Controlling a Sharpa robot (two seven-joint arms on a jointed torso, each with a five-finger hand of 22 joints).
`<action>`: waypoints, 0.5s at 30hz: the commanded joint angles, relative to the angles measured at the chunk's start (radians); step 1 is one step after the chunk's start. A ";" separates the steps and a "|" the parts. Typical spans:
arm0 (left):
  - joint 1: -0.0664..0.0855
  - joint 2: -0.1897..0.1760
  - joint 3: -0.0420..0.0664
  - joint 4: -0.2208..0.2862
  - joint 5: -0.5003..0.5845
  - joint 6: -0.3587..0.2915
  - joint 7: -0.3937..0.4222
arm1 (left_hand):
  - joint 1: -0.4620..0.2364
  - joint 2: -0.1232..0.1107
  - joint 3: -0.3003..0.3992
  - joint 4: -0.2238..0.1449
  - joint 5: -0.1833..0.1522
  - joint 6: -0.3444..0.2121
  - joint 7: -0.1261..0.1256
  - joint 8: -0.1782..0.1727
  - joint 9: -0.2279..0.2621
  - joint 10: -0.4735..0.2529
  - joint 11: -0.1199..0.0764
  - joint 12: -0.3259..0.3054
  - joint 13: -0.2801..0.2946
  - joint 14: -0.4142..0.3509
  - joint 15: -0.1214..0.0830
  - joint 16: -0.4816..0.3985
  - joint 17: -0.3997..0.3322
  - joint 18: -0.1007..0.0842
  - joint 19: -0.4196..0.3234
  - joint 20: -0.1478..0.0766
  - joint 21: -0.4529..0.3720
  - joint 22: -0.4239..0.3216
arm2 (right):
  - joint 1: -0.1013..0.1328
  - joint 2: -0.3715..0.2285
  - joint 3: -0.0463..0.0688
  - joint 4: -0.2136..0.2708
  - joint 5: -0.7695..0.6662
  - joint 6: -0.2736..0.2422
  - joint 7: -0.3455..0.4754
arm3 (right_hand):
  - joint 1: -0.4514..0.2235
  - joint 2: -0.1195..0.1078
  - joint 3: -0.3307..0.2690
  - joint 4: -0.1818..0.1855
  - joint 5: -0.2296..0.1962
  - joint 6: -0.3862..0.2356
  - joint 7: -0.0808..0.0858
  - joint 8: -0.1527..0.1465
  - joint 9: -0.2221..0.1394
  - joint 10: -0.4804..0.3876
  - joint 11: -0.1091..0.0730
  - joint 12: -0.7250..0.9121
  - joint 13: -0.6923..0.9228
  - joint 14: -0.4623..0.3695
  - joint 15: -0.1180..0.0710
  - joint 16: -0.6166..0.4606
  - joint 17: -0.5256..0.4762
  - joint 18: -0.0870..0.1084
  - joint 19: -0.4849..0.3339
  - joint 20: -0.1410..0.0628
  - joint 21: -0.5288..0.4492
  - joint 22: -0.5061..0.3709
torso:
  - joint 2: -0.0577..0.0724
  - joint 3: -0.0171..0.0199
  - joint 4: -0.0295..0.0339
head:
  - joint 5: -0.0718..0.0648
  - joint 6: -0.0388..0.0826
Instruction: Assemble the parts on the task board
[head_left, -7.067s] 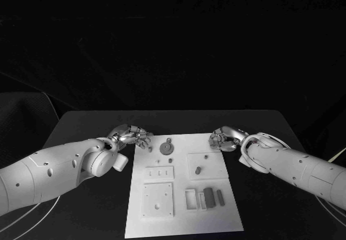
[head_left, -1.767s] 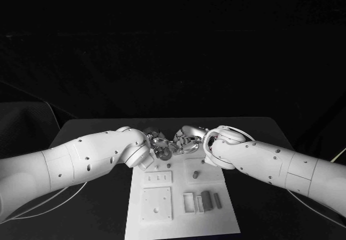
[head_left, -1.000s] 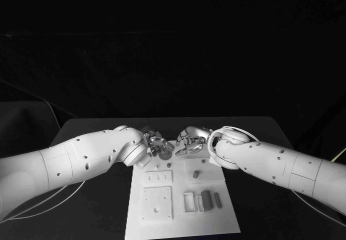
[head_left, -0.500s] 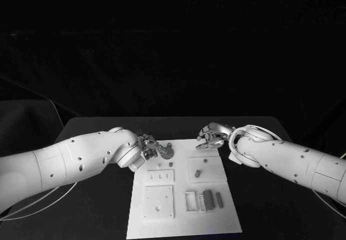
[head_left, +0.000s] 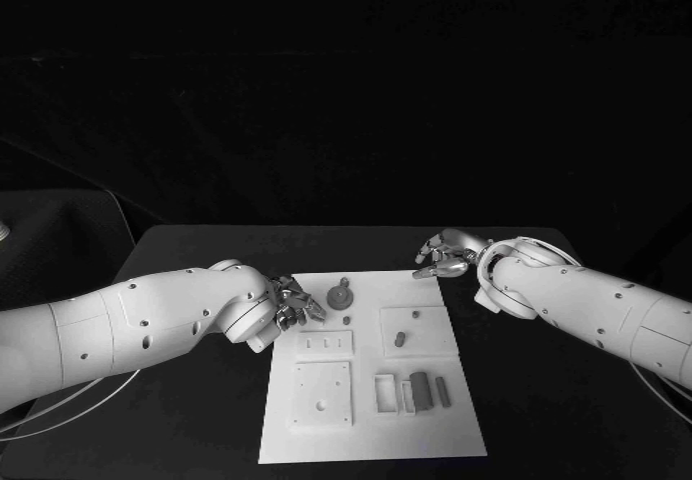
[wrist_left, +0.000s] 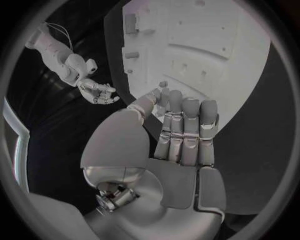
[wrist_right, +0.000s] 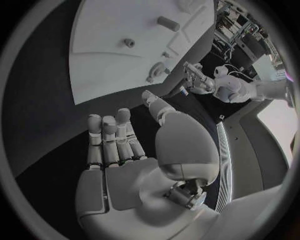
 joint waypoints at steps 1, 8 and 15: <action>-0.006 -0.001 0.001 0.025 0.002 -0.041 -0.021 | 0.059 0.056 0.018 -0.009 0.012 0.058 -0.047 0.054 0.338 0.049 -0.037 0.006 0.002 0.015 -0.003 0.009 0.003 0.049 0.013 -0.001 0.008 0.003 | 0.002 0.005 0.001 -0.021 0.028 -0.012 0.023 | 0.008 0.002 0.004 -0.003 0.004 0.004 -0.004 0.004 0.002 -0.005 0.000 -0.004 -0.001 -0.009 0.001 -0.003 -0.002 0.000 -0.006 -0.001 0.015 -0.002 | -0.010 -0.0006 0.0077 | -0.004 -0.020; -0.010 0.012 0.000 0.039 -0.006 -0.080 -0.040 | 0.042 0.046 0.036 -0.010 0.029 0.076 -0.053 0.057 0.340 0.070 -0.045 0.011 0.005 0.030 -0.011 0.021 0.011 0.052 0.026 -0.005 0.020 0.007 | 0.002 0.019 0.001 -0.041 0.031 -0.007 0.025 | 0.010 0.003 0.006 -0.003 0.004 0.006 -0.004 0.005 0.002 -0.006 0.000 -0.004 -0.001 -0.009 0.001 -0.003 -0.002 0.000 -0.006 -0.001 0.015 -0.002 | -0.016 -0.0009 0.0082 | -0.008 -0.040; -0.012 0.028 0.000 0.036 -0.018 -0.080 -0.047 | 0.019 0.029 0.055 -0.010 0.040 0.097 -0.059 0.060 0.342 0.091 -0.052 0.018 0.009 0.046 -0.017 0.035 0.021 0.055 0.041 -0.009 0.035 0.013 | 0.002 0.023 0.001 -0.043 0.031 -0.002 0.024 | 0.013 0.004 0.007 -0.003 0.005 0.006 -0.004 0.005 0.002 -0.006 0.000 -0.004 -0.002 -0.009 0.001 -0.003 -0.002 0.000 -0.006 -0.001 0.015 -0.002 | -0.012 -0.0001 0.0095 | -0.007 -0.050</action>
